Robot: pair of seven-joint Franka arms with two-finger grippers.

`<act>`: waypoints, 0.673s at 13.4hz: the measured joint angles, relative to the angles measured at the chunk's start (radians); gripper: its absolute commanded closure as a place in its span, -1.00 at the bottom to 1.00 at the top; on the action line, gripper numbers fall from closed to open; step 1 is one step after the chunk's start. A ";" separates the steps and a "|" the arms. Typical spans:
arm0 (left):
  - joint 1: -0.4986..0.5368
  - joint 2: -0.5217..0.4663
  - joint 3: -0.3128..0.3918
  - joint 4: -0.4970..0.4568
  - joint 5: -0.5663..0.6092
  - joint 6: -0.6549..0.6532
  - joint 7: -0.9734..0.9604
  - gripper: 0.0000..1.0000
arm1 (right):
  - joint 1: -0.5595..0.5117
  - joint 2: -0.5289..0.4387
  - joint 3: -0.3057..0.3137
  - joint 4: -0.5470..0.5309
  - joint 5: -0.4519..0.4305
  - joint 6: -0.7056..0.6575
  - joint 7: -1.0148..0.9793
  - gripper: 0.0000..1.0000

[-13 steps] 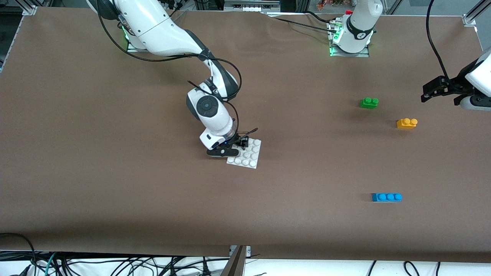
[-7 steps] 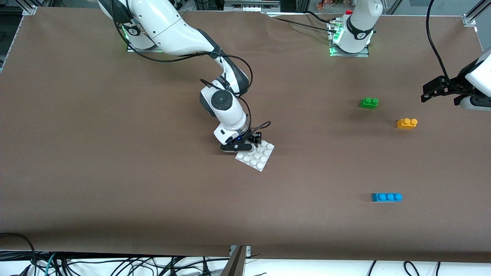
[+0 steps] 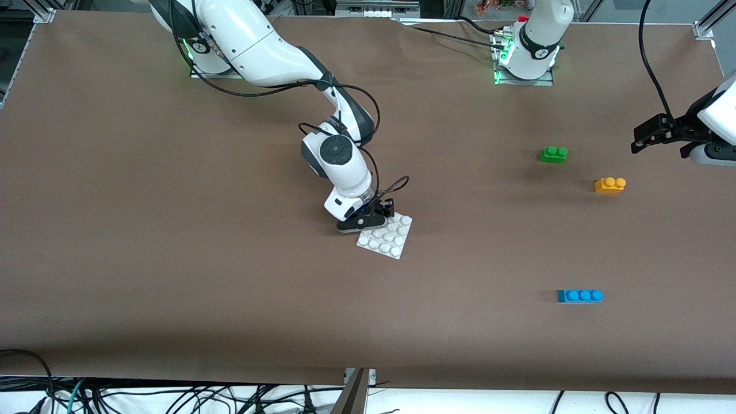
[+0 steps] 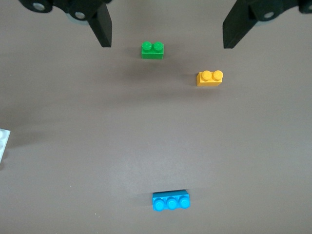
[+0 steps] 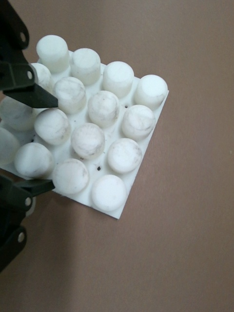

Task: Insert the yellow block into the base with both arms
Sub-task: 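Push the white base plate with the right gripper toward the table middle, then withdraw the right gripper while the left gripper reaches toward the yellow block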

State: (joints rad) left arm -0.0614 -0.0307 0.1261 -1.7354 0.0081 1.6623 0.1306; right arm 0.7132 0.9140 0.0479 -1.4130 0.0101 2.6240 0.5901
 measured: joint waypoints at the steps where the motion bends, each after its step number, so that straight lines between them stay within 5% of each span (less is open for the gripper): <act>1: 0.000 0.000 0.000 0.000 0.000 0.000 0.000 -1.00 | 0.008 0.000 -0.001 0.000 -0.002 0.000 -0.034 -0.32; 9: 0.000 0.000 0.000 0.000 0.000 0.000 0.000 -1.00 | 0.112 0.012 -0.004 0.035 -0.033 0.039 -0.096 -0.33</act>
State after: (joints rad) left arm -0.0615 -0.0307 0.1261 -1.7354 0.0081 1.6623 0.1306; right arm 0.8248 0.9257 0.0440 -1.3785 -0.0229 2.6635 0.4945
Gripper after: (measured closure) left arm 0.000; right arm 0.335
